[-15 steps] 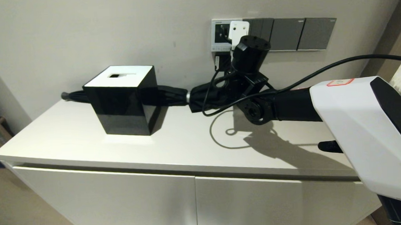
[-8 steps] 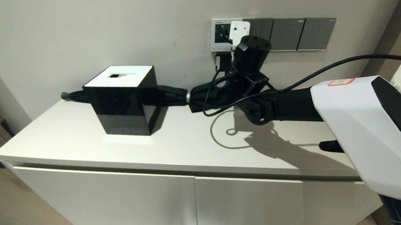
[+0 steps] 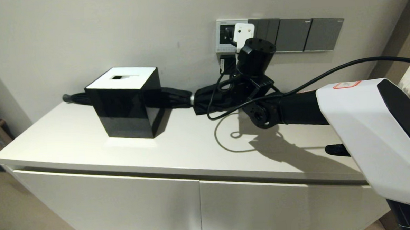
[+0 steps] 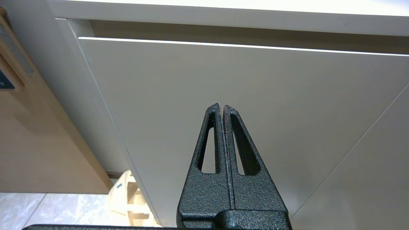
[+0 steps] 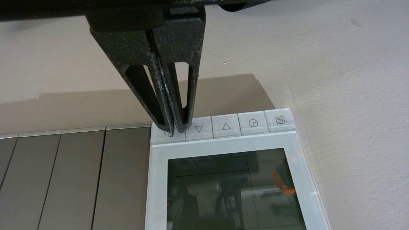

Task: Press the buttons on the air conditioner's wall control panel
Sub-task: Turn on the central air conditioner

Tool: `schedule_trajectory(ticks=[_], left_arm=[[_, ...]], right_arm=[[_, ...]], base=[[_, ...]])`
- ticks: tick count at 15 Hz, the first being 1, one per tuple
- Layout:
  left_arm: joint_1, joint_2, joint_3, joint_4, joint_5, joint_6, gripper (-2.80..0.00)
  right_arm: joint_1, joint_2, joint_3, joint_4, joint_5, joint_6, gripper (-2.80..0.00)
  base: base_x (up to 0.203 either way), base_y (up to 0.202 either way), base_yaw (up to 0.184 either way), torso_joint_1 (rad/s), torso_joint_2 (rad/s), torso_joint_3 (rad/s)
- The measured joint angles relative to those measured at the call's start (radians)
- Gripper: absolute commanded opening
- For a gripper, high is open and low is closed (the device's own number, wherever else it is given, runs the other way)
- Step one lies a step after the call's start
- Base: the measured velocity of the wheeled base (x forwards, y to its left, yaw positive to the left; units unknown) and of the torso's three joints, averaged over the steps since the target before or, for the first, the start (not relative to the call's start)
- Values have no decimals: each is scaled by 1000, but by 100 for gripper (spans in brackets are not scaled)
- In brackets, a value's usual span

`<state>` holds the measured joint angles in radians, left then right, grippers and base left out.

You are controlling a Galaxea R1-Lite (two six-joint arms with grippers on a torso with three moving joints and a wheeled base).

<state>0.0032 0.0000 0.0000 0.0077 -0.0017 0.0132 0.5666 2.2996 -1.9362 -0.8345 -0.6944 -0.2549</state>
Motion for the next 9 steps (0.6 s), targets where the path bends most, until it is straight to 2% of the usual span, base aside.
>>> schedule_trajectory(ticks=[9], left_arm=[[0, 0, 0, 0, 0, 0, -280]], right_arm=[[5, -15, 32, -16, -1, 0, -280]], base=[[0, 0, 0, 0, 0, 0]])
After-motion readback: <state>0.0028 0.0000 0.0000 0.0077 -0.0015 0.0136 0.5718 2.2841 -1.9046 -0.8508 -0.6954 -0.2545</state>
